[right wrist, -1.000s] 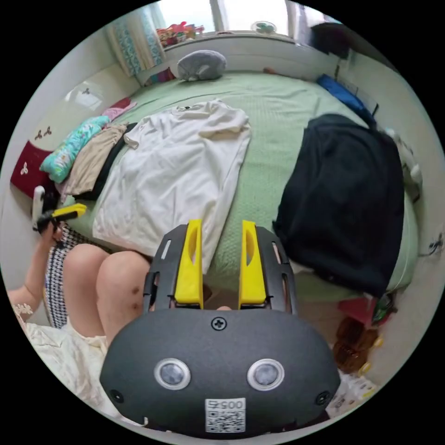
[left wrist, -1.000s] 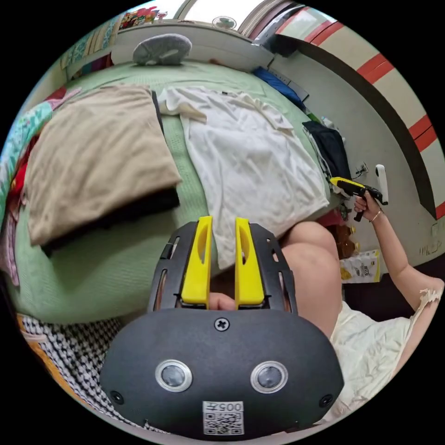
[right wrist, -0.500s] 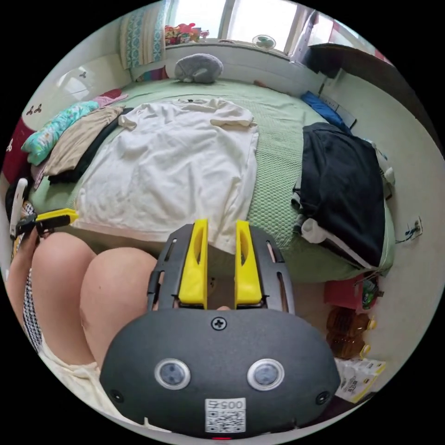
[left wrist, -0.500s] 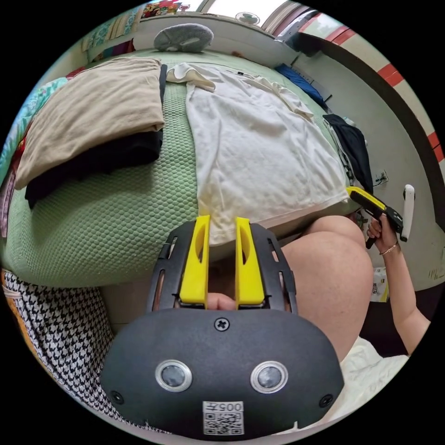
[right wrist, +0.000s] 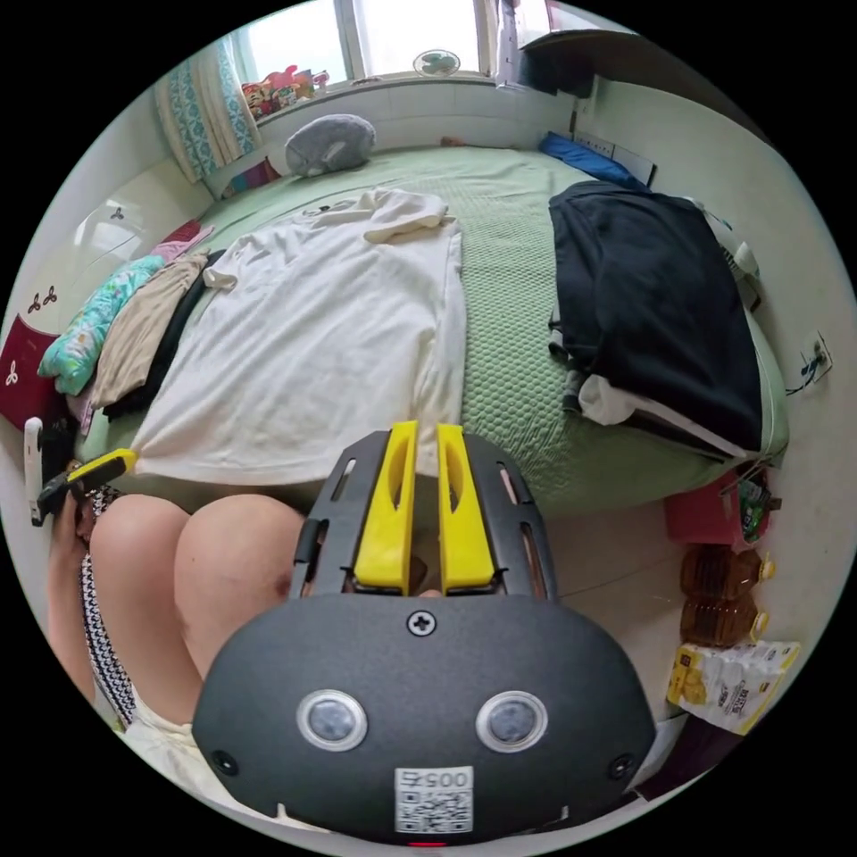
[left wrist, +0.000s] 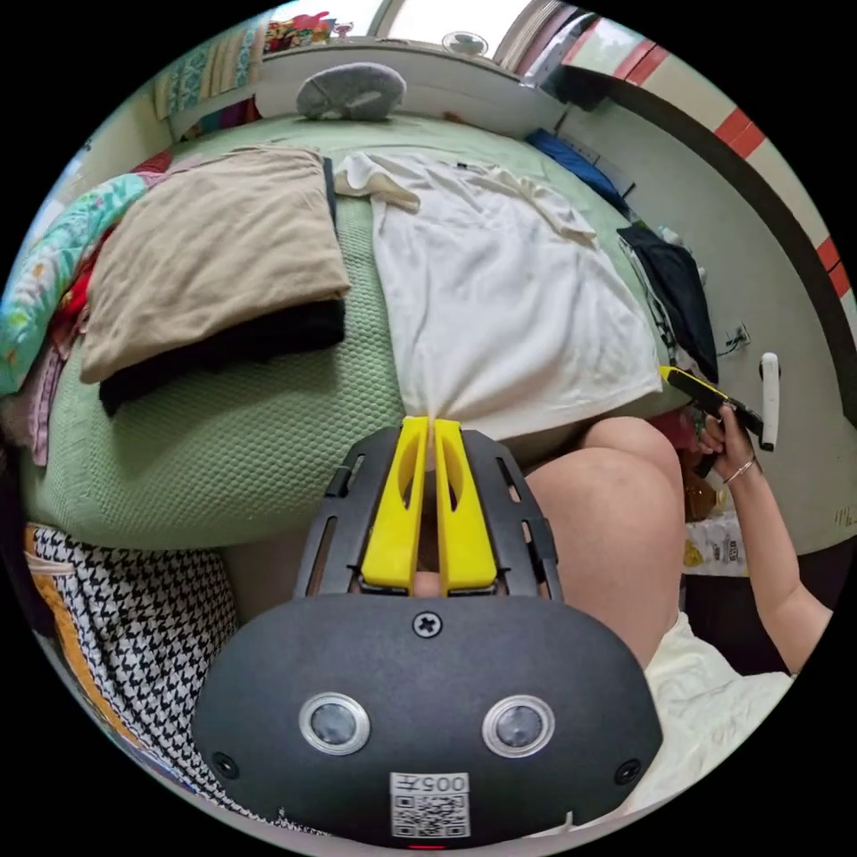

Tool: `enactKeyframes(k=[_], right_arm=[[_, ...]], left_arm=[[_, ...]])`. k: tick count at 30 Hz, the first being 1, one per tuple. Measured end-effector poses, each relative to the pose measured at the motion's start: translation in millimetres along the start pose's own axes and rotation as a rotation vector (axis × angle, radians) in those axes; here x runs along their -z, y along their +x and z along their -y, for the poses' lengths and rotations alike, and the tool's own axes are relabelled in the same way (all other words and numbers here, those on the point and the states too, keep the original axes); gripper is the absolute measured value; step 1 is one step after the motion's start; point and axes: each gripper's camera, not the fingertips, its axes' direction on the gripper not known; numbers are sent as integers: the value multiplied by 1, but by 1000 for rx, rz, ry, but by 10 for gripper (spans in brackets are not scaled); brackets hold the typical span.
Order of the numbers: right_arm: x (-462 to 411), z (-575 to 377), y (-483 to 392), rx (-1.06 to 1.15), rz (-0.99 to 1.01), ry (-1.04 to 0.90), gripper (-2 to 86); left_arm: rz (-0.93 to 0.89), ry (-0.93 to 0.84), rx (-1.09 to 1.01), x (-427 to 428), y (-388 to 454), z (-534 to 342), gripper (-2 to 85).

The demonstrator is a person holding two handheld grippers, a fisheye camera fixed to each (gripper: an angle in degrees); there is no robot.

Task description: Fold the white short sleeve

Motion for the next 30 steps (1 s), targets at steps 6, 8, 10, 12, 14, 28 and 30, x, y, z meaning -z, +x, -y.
enactKeyframes(k=[6, 8, 10, 12, 14, 28, 30], right_arm=[[-7, -10, -24, 40, -29, -8, 41], [-10, -16, -31, 59, -114, 0, 45], [-14, -20, -36, 79, -191, -10, 49], [-18, -22, -38, 83, -167, -22, 42], [-20, -22, -37, 88, -165, -25, 33], [76, -15, -31, 71, 2, 143, -16], [101, -4, -13, 5, 89, 183, -16]], left_arm=[[2, -18, -8, 2, 5, -7, 8], [9, -23, -17, 0, 10, -8, 8], [18, -30, -26, -1, 14, -9, 8], [22, -41, -25, -4, 16, -9, 8], [5, -45, -12, -4, 15, -9, 8], [-24, -19, 14, 6, 26, -1, 9], [-28, 0, 8, 12, 31, 0, 7]])
